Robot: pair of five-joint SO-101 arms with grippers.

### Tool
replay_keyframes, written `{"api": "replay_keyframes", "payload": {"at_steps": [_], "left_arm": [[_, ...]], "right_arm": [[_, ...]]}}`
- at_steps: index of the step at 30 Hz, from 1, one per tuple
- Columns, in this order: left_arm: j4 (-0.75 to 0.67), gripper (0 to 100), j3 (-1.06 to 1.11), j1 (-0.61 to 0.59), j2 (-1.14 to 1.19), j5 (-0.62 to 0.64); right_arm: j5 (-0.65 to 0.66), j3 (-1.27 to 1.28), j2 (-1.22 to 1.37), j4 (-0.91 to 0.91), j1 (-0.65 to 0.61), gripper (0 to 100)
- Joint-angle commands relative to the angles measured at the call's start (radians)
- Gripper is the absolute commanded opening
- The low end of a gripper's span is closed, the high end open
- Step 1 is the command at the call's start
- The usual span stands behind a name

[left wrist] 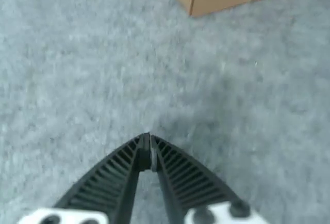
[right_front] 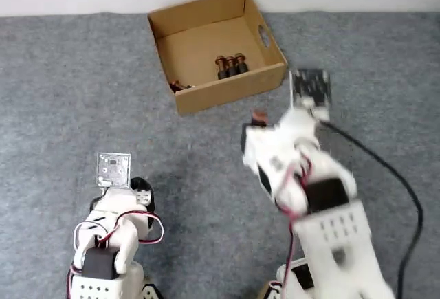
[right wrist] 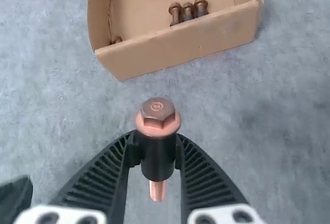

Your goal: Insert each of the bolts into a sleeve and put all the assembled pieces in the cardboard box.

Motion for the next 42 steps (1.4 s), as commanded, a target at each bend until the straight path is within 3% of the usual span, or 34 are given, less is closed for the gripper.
{"api": "replay_keyframes", "payload": {"at_steps": [1, 12, 19, 24, 33, 39, 42], "left_arm": [[-0.037, 0, -0.002, -0.003, -0.008, -0.009], [0.034, 0, -0.002, -0.006, -0.006, -0.006], [0.034, 0, -0.002, -0.153, -0.006, -0.005], [0.040, 0, -0.002, -0.175, -0.006, -0.005], [0.040, 0, -0.002, -0.175, -0.006, -0.005], [0.040, 0, -0.002, -0.175, -0.006, -0.005], [0.040, 0, -0.002, -0.176, -0.006, -0.005]], "right_arm": [[-0.003, -0.262, 0.236, -0.099, 0.015, 0.9], [0.109, -0.967, 0.969, -0.217, 0.016, 0.9], [0.201, -1.363, 1.372, -0.237, 0.015, 0.9], [0.253, -1.559, 1.616, -0.228, 0.013, 0.9], [0.319, -1.777, 1.863, -0.058, -0.001, 1.9], [0.341, -1.884, 1.933, 0.050, -0.002, 18.2], [0.341, -1.935, 1.945, 0.090, -0.007, 19.5]]}}
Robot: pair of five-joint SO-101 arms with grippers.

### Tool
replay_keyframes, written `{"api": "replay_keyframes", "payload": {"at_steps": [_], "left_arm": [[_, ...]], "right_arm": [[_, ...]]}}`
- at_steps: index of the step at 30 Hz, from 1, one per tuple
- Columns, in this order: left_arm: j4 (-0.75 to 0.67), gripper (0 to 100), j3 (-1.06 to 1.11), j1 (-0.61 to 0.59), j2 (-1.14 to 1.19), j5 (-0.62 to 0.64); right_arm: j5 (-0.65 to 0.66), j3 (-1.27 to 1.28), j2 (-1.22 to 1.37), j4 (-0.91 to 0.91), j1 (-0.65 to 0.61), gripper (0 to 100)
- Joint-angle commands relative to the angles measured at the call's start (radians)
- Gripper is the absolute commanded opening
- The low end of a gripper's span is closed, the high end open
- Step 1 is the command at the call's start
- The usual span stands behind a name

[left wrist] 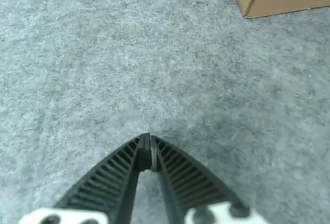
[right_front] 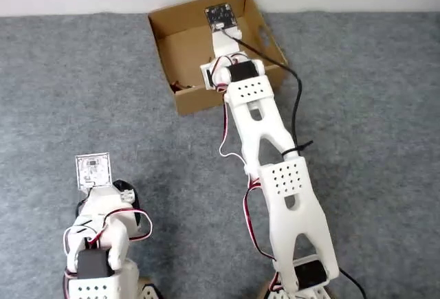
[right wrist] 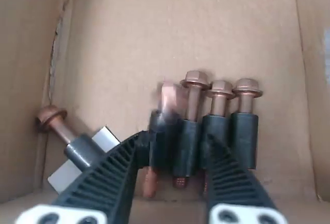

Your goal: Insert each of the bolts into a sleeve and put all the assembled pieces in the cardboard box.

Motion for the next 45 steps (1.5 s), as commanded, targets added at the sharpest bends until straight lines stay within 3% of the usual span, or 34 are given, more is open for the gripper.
{"api": "replay_keyframes", "payload": {"at_steps": [1, 13, 16, 19, 27, 33, 40, 45], "left_arm": [[0.011, 0, -0.005, -0.005, -0.006, -0.002], [0.011, 0, -0.005, -0.005, -0.006, -0.005], [0.011, 0, -0.005, -0.006, -0.006, -0.003], [0.011, 0, -0.005, -0.006, -0.006, -0.003], [0.012, 0, -0.005, -0.003, -0.006, -0.002], [0.012, 0, -0.005, -0.003, -0.006, -0.002], [0.012, 0, -0.005, -0.003, -0.006, -0.002], [0.012, 0, -0.005, -0.003, -0.006, -0.002]], "right_arm": [[0.011, -0.100, -0.010, 0.041, -0.013, 19.5], [0.009, -0.400, -0.019, 0.344, -0.013, 19.2], [0.009, -0.456, -0.024, 0.447, -0.015, 12.8], [0.005, -0.451, -0.065, 0.512, -0.008, 0.2], [0.000, -0.451, -0.173, 0.684, -0.013, 0.8], [-0.100, -0.443, -0.268, 0.700, 0.025, 0.8], [-0.110, -0.439, -0.383, 0.704, 0.070, 0.8], [-0.110, -0.261, -0.544, 0.705, 0.085, 0.7]]}}
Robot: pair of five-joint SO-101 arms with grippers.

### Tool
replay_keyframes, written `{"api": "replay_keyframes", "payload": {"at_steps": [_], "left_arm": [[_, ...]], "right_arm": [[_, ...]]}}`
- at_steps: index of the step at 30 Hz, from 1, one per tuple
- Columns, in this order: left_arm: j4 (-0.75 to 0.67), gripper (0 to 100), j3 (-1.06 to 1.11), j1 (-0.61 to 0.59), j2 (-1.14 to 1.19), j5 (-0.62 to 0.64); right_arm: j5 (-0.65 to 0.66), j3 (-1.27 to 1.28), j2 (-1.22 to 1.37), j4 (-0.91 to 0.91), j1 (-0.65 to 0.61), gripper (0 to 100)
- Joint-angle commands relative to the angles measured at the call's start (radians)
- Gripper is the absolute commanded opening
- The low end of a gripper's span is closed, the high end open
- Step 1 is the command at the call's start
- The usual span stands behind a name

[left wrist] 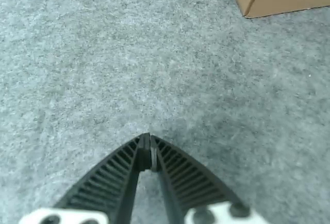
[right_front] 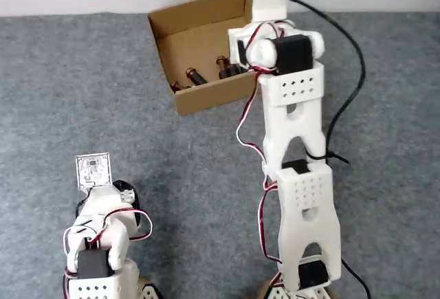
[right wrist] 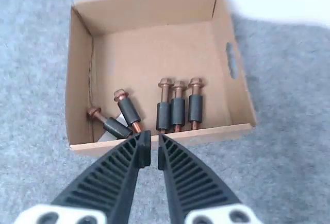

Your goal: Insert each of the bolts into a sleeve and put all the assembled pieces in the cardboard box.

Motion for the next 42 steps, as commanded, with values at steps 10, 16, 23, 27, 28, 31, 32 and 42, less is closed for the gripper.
{"api": "replay_keyframes", "payload": {"at_steps": [10, 16, 23, 27, 28, 31, 32, 42], "left_arm": [[0.012, 0, -0.005, -0.003, -0.006, -0.002], [0.012, 0, -0.005, -0.003, -0.006, -0.002], [0.012, 0, -0.005, -0.003, -0.006, -0.002], [0.012, 0, -0.005, -0.003, -0.006, -0.002], [0.012, 0, -0.005, -0.003, -0.006, -0.002], [0.012, 0, -0.005, -0.003, -0.006, -0.002], [0.012, 0, -0.005, -0.003, -0.006, -0.002], [0.012, 0, -0.005, -0.003, -0.006, -0.002]], "right_arm": [[-0.103, 0.819, -0.673, 0.042, 0.065, 0.7], [-0.114, 1.160, -0.946, 0.039, 0.120, 0.8], [-0.114, 1.551, -1.225, -0.073, 0.236, 0.8], [-0.107, 1.840, -1.414, -0.208, 0.317, 0.8], [-0.106, 1.915, -1.466, -0.243, 0.337, 0.8], [-0.072, 2.143, -1.627, -0.361, 0.383, 0.8], [-0.054, 2.216, -1.679, -0.401, 0.394, 0.8], [0.051, 2.713, -2.078, -0.608, 0.450, 0.8]]}}
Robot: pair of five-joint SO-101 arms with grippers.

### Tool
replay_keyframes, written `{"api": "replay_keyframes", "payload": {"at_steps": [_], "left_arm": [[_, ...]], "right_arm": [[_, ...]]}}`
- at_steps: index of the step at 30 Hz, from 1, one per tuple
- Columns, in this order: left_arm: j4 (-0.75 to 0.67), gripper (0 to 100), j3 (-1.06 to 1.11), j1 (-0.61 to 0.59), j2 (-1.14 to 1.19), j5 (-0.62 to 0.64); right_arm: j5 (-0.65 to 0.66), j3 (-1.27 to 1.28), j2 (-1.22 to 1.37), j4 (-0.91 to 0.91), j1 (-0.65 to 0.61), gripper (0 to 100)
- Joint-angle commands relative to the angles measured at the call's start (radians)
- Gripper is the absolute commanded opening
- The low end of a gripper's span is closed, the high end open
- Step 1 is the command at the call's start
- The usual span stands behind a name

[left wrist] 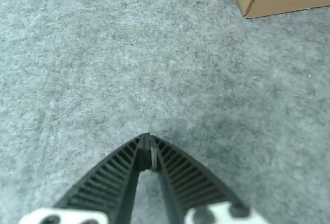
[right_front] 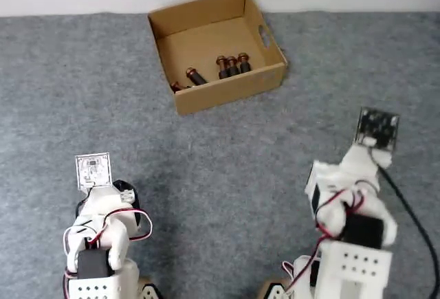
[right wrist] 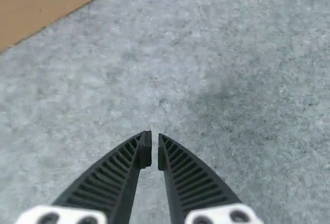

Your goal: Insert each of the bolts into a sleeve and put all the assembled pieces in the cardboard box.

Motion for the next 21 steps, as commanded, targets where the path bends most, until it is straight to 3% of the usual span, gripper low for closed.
{"api": "replay_keyframes", "payload": {"at_steps": [1, 14, 21], "left_arm": [[0.012, 0, -0.005, -0.003, -0.006, -0.002], [0.012, 0, -0.005, -0.003, -0.006, -0.002], [0.012, 0, -0.005, -0.003, -0.006, -0.002]], "right_arm": [[0.023, 0.095, -0.117, -0.031, 0.007, 0.8], [0.026, 0.549, -0.587, -0.030, 0.002, 0.8], [0.023, 0.621, -0.570, -0.025, 0.008, 0.8]]}}
